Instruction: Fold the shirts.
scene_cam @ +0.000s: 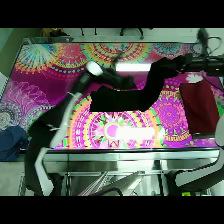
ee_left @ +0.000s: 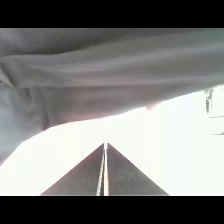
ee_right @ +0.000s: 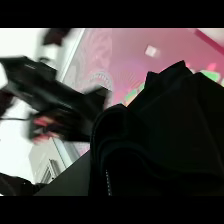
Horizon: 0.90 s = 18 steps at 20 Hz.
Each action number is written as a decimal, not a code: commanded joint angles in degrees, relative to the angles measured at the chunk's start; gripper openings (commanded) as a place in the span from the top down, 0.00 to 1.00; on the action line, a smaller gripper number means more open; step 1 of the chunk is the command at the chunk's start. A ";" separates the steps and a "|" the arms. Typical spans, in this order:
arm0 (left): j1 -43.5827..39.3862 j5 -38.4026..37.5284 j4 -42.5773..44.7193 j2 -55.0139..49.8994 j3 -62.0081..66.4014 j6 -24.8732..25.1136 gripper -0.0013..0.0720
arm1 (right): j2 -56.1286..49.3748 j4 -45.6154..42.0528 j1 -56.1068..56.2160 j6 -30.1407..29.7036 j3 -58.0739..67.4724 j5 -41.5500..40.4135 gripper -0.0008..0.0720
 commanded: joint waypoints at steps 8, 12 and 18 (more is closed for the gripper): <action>25.49 -11.37 -0.31 41.42 -14.27 3.39 0.96 | -14.01 -3.43 35.26 -2.27 -0.04 -27.23 0.86; 26.93 -10.62 -0.26 48.48 -23.15 5.66 0.96 | -19.76 0.07 41.92 -7.72 0.04 -32.92 0.30; 26.77 -7.87 -0.33 52.15 -33.79 7.61 0.96 | -10.62 -2.12 25.68 -6.91 0.15 -24.33 0.30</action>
